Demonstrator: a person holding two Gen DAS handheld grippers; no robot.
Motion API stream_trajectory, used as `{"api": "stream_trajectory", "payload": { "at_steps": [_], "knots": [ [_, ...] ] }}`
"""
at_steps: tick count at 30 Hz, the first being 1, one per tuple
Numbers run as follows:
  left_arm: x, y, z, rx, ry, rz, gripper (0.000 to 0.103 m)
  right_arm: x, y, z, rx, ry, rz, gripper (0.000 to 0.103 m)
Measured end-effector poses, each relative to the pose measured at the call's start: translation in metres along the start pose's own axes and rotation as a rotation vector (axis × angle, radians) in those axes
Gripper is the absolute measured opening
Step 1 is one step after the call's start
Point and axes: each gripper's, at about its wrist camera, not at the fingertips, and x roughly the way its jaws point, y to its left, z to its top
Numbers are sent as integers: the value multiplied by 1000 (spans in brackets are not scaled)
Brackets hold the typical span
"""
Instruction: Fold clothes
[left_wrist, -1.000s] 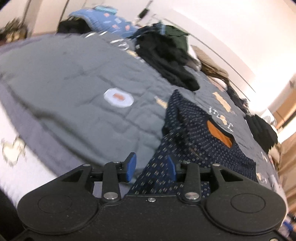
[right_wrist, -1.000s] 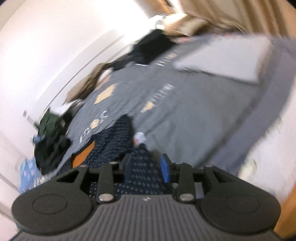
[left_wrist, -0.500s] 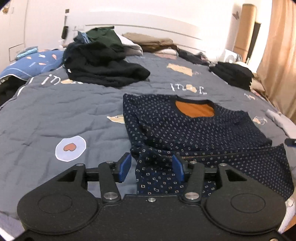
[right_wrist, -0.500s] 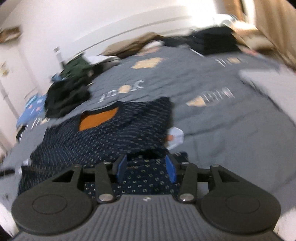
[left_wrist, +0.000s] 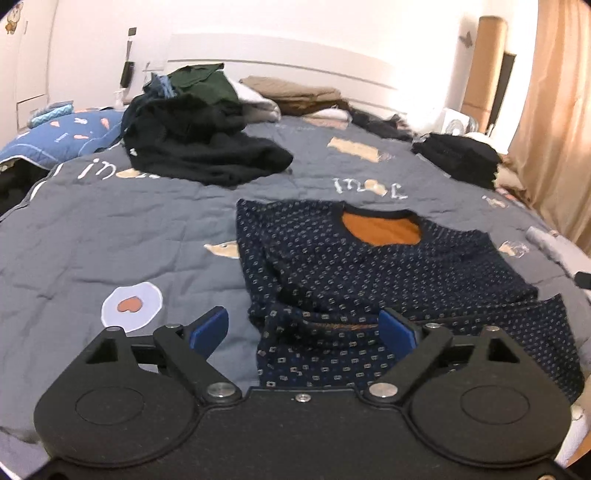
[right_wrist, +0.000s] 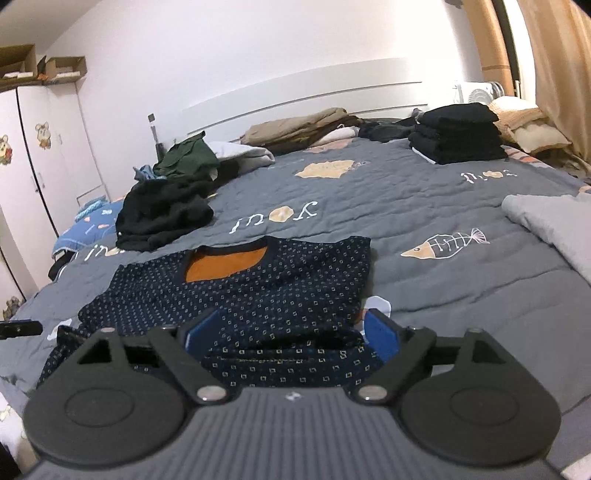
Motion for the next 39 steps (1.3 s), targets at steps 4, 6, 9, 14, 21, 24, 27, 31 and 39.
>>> {"api": "stream_trajectory", "payload": {
  "at_steps": [4,6,9,14,21,24,27,31,39],
  "knots": [
    [-1,-1,0,-5,1,9,88,-2,3,0,4,-6,-3,85],
    [0,-3,1,-3,6,11,88,-2,10,-1,-23,-13,-8,85],
    [1,-8,0,11,15,17,88,1,19,-2,-55,11,-1,85],
    [4,-18,-2,25,26,14,88,7,33,-8,-102,66,30,85],
    [13,-25,-6,-12,89,-12,90,12,39,-14,-85,141,56,85],
    [14,-30,-8,10,91,-6,90,11,39,-15,-74,162,62,85],
    [15,-31,-8,6,97,-3,90,13,36,-16,-44,200,59,85],
    [16,-31,-9,1,101,1,90,16,36,-19,-44,237,53,85],
    [17,-31,-9,1,102,11,90,17,36,-21,-57,260,43,85]
  ]
}}
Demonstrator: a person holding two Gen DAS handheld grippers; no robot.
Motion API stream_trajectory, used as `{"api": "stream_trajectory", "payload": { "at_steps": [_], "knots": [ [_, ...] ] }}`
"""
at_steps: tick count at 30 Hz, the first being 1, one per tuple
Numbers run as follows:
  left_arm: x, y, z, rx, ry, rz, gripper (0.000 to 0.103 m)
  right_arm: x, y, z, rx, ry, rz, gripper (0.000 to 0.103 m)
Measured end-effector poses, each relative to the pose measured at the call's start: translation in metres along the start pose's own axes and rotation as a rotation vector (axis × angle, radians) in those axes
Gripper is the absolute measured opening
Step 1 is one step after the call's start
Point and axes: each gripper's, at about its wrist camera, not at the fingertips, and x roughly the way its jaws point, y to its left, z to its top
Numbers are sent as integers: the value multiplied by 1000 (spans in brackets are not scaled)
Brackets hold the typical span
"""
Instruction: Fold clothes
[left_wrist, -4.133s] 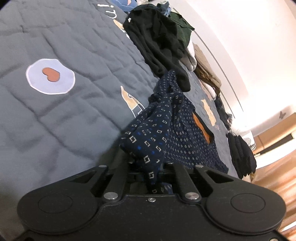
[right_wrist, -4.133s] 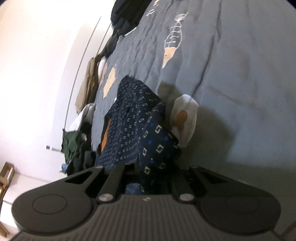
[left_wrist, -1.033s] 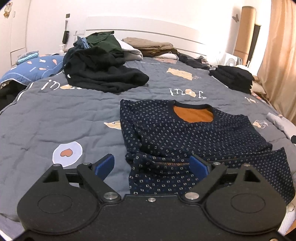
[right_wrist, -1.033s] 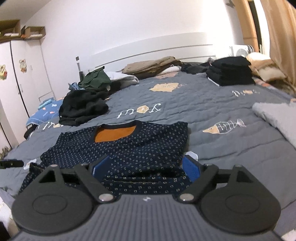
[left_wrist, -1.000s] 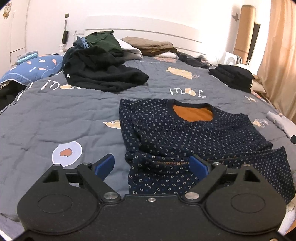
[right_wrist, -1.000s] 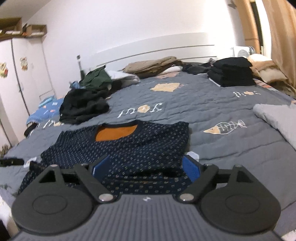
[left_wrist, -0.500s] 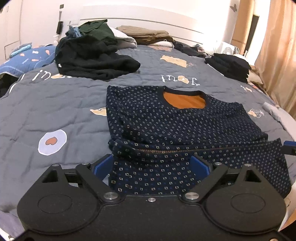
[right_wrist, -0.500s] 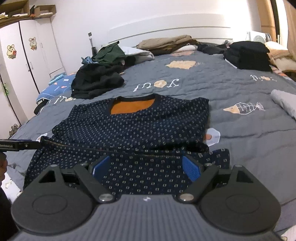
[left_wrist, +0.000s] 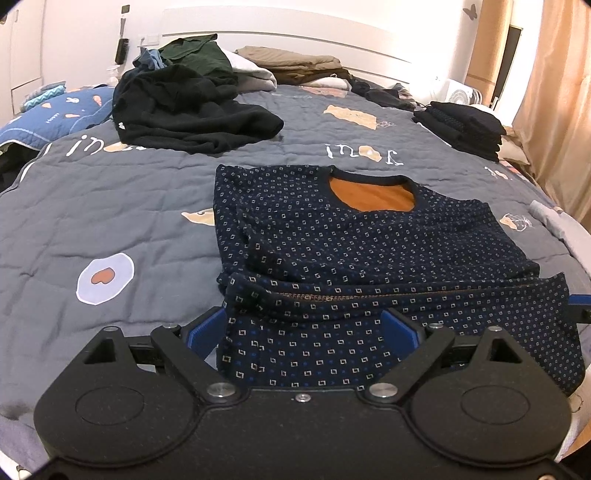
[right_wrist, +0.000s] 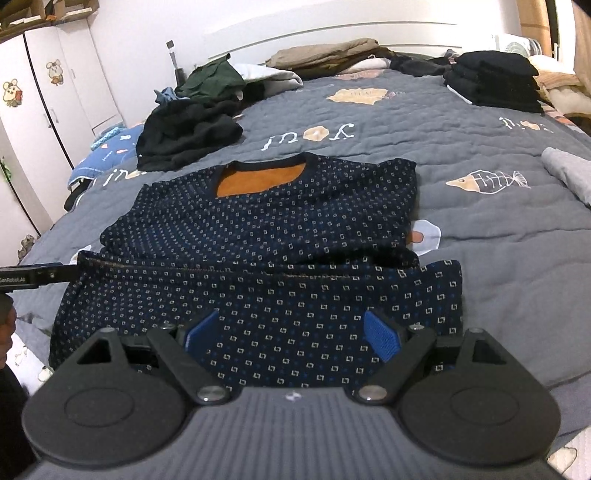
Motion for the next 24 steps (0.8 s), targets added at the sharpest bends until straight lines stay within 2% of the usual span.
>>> {"api": "stream_trajectory", "payload": {
  "at_steps": [6,10,16,24],
  "knots": [
    [-2,6,3,-5,-13,30,90,-5,-6,2,-6,-18,-41,85],
    [1,18,3,-61,1,78,90,-10,-20,4,30,-44,-101,85],
    [4,10,1,14,-10,109,89,-6,-36,6,89,-41,-165,85],
    [8,12,1,-10,10,121,89,15,-57,8,154,-8,-211,85]
  ]
}}
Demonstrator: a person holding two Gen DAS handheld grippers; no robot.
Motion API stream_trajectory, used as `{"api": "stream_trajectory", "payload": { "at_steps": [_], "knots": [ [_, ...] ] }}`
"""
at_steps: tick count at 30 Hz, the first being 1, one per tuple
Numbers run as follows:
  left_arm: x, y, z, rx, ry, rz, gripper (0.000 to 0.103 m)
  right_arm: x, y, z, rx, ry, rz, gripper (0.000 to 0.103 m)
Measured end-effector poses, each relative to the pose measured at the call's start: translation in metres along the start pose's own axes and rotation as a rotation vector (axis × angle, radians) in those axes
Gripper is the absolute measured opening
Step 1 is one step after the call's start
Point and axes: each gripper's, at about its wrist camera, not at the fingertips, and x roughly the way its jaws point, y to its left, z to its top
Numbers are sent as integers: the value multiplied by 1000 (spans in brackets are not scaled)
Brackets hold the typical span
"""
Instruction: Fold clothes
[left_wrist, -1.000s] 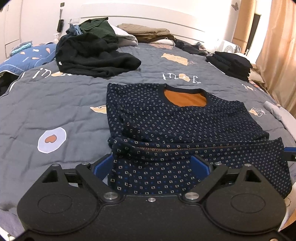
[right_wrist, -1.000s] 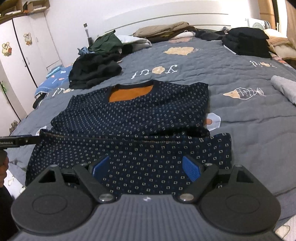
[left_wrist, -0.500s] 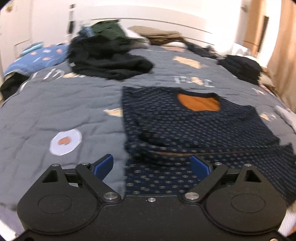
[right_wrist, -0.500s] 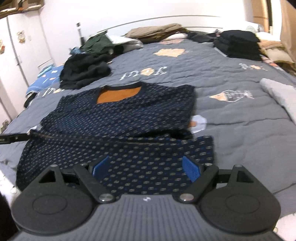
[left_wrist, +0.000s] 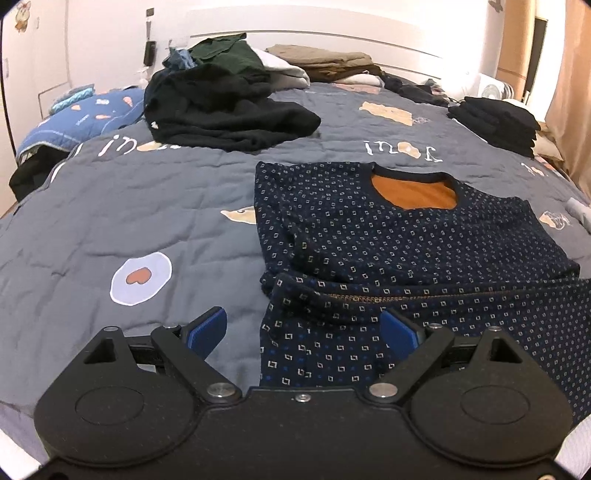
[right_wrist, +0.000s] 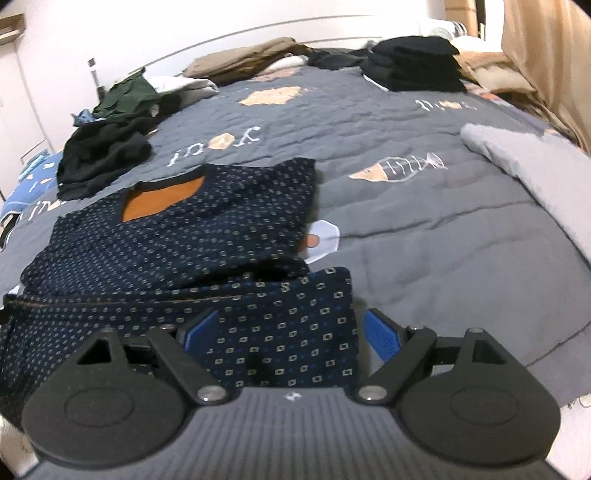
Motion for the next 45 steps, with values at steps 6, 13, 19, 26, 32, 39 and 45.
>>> {"api": "stream_trajectory", "payload": {
  "at_steps": [6,13,19,26,32,39,45],
  "knots": [
    [1,0,1,-10,6,-7,89,14,-6,0,35,30,-2,85],
    [1,-1,1,-9,5,-14,90,12,-7,2,25,-1,-25,85],
    [0,-2,1,-5,8,-18,90,18,-12,7,50,8,-5,85],
    [1,-6,0,15,9,-21,90,28,-12,9,77,44,60,85],
    [3,-7,0,14,15,-20,90,30,-14,7,137,44,139,76],
    [3,-4,1,7,16,-18,90,18,-22,7,197,-18,145,9],
    [4,-5,1,13,20,-16,90,6,-11,7,149,-64,154,6]
  ]
}}
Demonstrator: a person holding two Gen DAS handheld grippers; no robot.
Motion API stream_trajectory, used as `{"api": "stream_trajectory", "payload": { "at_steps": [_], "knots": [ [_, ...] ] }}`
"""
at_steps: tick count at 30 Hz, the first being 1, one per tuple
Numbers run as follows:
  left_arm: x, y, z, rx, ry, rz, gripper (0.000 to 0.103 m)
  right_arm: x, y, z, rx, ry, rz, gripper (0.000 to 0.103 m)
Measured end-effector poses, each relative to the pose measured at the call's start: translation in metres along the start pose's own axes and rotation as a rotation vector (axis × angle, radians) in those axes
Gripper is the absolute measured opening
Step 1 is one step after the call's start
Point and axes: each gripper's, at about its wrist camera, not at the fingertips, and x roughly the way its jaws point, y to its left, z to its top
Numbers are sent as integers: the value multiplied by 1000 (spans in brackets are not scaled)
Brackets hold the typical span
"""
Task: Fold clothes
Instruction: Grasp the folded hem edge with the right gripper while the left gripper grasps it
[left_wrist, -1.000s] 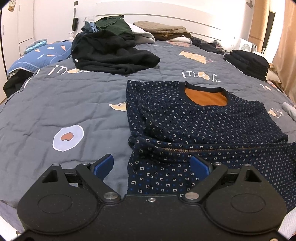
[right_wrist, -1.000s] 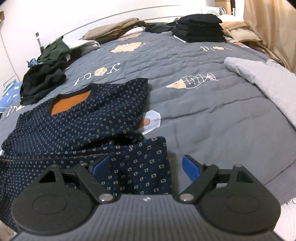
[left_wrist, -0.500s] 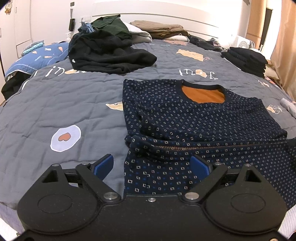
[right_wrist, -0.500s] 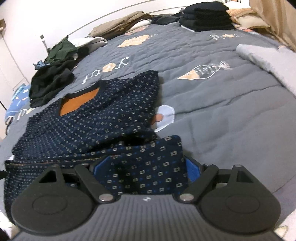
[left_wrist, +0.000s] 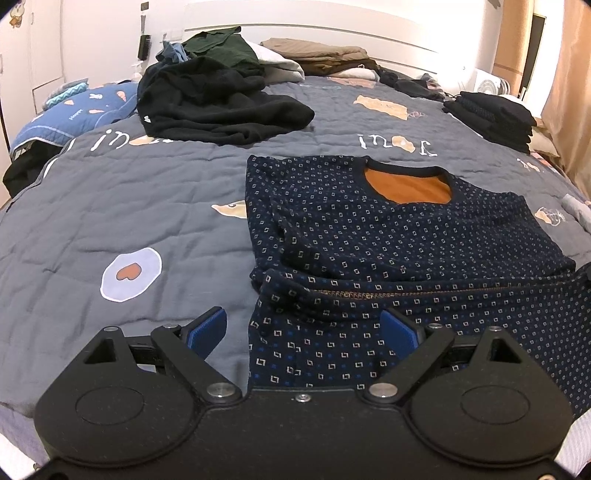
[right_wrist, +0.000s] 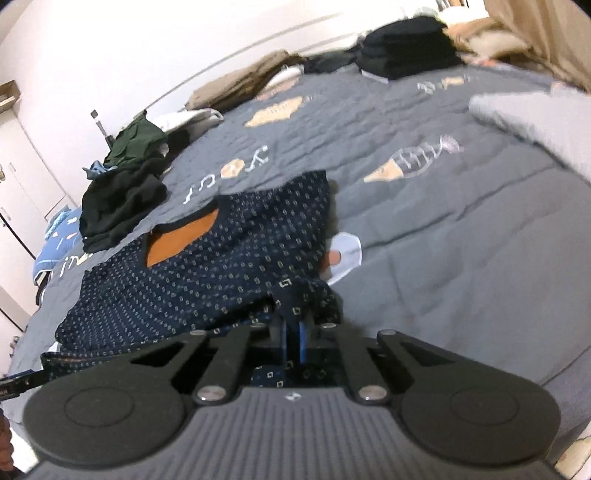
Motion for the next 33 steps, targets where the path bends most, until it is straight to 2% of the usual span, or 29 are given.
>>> {"api": "stream_trajectory", "payload": {
  "at_steps": [7,8,9,12,14,20,22,23,24,28,30,33],
  "knots": [
    [3,2,1,20,2,22,89,3,12,-3,-51,11,3,6],
    [5,3,2,24,5,25,84,3,12,-3,-49,12,2,6],
    [6,4,3,30,9,26,73,3,11,-2,-43,12,3,6],
    [16,2,2,54,49,34,51,3,11,-3,-38,14,1,6],
    [21,2,1,57,69,34,45,3,11,-3,-37,15,1,6],
    [24,3,3,57,58,52,48,4,10,-4,-33,16,-2,6],
    [23,7,4,43,61,60,60,4,10,-4,-32,19,-7,7],
    [22,10,5,39,61,66,71,5,10,-4,-30,21,-8,7],
    [20,12,6,38,55,73,74,5,10,-4,-26,22,-7,7],
    [19,13,9,49,35,53,73,6,10,-4,-28,25,-8,8],
    [23,9,8,80,39,57,59,7,11,-5,-37,29,-13,8],
    [27,4,6,109,45,45,47,8,13,-5,-57,33,-25,9]
  ]
}}
